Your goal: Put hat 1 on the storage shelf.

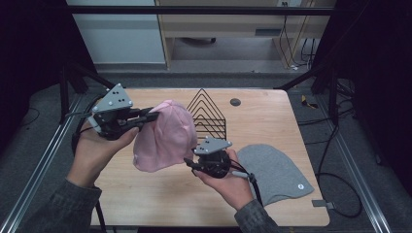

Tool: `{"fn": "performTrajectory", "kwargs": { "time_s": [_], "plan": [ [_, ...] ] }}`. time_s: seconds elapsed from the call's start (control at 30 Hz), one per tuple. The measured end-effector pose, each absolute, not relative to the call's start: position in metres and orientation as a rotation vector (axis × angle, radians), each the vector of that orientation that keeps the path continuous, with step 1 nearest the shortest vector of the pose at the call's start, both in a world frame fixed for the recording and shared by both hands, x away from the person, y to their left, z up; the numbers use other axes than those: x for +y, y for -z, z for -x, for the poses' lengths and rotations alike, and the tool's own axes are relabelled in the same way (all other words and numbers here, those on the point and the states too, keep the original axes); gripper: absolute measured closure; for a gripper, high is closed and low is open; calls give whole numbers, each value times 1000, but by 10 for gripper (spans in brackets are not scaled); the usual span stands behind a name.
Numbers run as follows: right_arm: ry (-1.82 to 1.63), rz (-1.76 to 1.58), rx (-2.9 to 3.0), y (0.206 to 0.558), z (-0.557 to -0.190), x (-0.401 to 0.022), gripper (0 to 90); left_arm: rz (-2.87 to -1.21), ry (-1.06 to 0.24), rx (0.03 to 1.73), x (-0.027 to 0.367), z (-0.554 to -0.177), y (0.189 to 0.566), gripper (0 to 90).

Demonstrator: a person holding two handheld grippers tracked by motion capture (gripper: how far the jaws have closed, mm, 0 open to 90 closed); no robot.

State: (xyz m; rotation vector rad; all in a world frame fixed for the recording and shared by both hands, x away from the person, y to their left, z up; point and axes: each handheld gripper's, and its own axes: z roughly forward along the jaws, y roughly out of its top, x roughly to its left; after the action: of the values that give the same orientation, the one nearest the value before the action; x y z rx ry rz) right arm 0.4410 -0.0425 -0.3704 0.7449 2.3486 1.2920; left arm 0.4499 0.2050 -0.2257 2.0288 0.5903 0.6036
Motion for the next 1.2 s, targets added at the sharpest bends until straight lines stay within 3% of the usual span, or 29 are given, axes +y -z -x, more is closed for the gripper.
{"fn": "performTrajectory", "kwargs": {
  "time_s": [0.3, 0.4, 0.47, 0.6, 0.97, 1.2],
  "plan": [
    [-1312, -766, 2315, 340, -452, -45, 520, -2029, -578, 541, 200, -441, 214, 830],
    [-1322, -759, 2334, 332, -457, -44, 583, -2017, -553, 528, 198, -441, 211, 830],
    [-1320, -730, 2356, 330, -459, -41, 696, -2018, -554, 527, 197, -441, 210, 830],
    [-1353, -717, 2361, 325, -464, -42, 833, -2015, -558, 520, 196, -443, 207, 830],
    [-1324, -634, 2368, 276, -472, -62, 860, -1985, -658, 617, 206, -490, 194, 816],
    [-1267, -671, 2302, 241, -506, -87, 863, -1948, -689, 616, 197, -524, 184, 813]
  ]
}}
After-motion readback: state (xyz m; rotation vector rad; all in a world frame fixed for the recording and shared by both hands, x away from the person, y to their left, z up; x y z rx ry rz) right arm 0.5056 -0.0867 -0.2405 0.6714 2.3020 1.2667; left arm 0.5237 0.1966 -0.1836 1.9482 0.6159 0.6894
